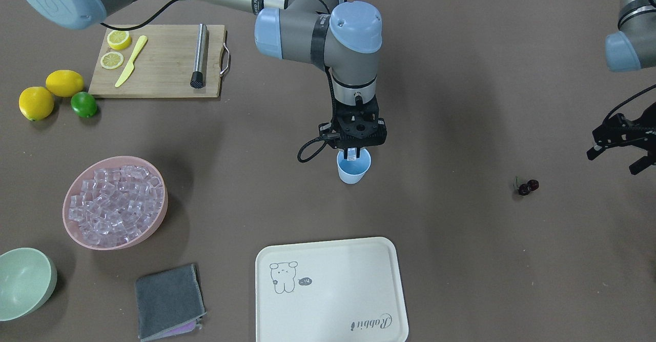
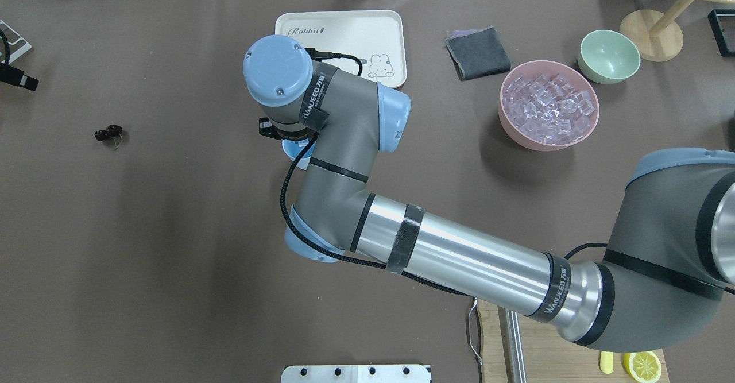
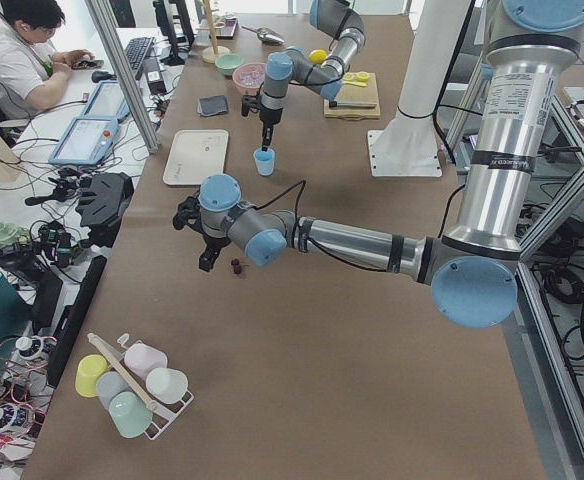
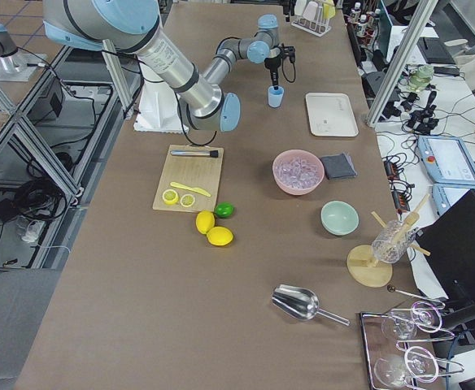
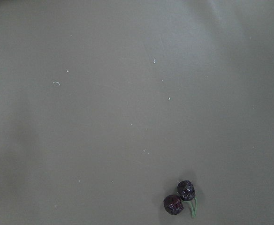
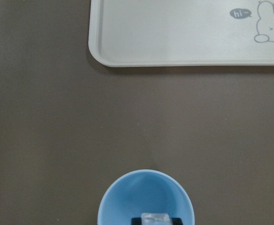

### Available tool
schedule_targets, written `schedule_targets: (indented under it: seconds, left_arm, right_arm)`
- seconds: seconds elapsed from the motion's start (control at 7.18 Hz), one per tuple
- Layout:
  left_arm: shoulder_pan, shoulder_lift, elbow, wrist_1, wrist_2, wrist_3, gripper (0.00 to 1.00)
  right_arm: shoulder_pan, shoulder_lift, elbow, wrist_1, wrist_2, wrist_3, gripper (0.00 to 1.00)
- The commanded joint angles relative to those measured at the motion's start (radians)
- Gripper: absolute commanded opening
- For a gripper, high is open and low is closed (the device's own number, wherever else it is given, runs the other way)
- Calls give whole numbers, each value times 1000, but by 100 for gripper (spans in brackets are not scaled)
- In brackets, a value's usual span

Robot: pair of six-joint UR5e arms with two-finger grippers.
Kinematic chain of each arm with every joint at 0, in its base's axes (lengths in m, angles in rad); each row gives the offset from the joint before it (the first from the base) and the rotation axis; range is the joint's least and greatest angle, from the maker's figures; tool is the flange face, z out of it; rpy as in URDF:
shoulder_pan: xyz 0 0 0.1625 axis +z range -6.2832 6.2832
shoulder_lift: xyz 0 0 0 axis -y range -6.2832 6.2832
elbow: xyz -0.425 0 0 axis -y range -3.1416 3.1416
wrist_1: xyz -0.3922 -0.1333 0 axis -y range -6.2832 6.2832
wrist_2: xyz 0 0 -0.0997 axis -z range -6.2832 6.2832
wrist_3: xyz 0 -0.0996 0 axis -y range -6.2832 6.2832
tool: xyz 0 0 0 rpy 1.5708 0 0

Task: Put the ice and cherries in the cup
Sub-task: 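Carry the ice cube with the right gripper over the light-blue cup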

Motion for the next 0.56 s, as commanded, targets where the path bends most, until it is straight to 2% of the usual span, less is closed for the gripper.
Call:
schedule_targets:
  seconds: [0.0, 0.14, 0.28, 0.42]
  left_arm:
    - [1, 3, -2, 0, 0, 1, 98]
    - [1, 6, -5, -3, 0, 1, 98]
    - [1, 6, 4, -20, 0, -1, 98]
    - [1, 6, 8, -22, 0, 1, 98]
  right_arm:
    - [-15, -4, -4, 8, -35, -6, 82]
    - [-15, -4, -4, 8, -45, -4, 98]
    - [12, -1, 4, 8, -38, -12, 98]
    - [134, -23, 66, -69, 132, -39, 98]
